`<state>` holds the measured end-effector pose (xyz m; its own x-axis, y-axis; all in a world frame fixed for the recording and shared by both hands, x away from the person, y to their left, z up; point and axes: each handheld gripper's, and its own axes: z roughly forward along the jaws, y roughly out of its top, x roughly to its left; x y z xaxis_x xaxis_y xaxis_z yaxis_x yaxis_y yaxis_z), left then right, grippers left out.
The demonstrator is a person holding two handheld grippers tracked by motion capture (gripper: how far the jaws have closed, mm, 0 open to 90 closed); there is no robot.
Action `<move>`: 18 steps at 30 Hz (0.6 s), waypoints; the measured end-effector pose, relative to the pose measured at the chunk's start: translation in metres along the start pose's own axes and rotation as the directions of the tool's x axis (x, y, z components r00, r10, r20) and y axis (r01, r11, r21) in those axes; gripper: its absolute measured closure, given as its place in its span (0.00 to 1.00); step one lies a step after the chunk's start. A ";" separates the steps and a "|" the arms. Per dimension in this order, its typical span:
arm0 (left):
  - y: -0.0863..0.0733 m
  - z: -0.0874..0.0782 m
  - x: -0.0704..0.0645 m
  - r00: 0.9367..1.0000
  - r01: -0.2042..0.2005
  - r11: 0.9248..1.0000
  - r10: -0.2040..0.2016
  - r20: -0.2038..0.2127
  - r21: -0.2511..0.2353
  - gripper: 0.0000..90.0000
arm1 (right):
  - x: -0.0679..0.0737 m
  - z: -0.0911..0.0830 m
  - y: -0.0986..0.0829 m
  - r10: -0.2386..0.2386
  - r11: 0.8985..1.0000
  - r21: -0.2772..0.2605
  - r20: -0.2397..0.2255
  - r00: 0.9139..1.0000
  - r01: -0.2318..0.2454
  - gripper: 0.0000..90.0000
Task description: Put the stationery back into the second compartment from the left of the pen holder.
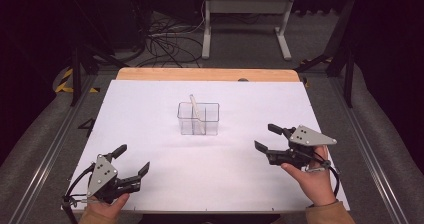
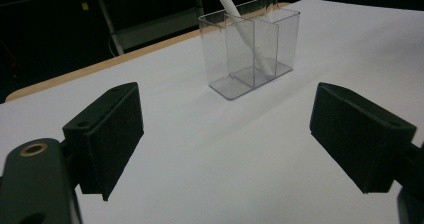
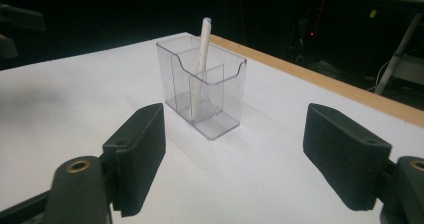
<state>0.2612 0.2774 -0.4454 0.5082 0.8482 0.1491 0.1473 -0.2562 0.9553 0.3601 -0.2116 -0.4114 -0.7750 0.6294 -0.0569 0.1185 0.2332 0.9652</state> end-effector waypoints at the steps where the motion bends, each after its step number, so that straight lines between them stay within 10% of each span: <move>1: 0.000 0.000 0.000 1.000 0.000 1.000 0.000 0.000 0.000 0.16 | -0.001 -0.001 -0.003 0.009 1.000 0.006 0.006 1.000 -0.009 0.28; 18: -0.001 0.001 0.000 1.000 -0.002 1.000 0.002 0.001 0.001 0.16 | 0.002 0.000 -0.047 0.035 0.995 0.097 0.025 0.999 -0.037 0.31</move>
<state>0.2618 0.2776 -0.4462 0.5094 0.8472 0.1507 0.1469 -0.2581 0.9549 0.3532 -0.2216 -0.4570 -0.7544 0.6557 -0.0300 0.2070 0.2809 0.9371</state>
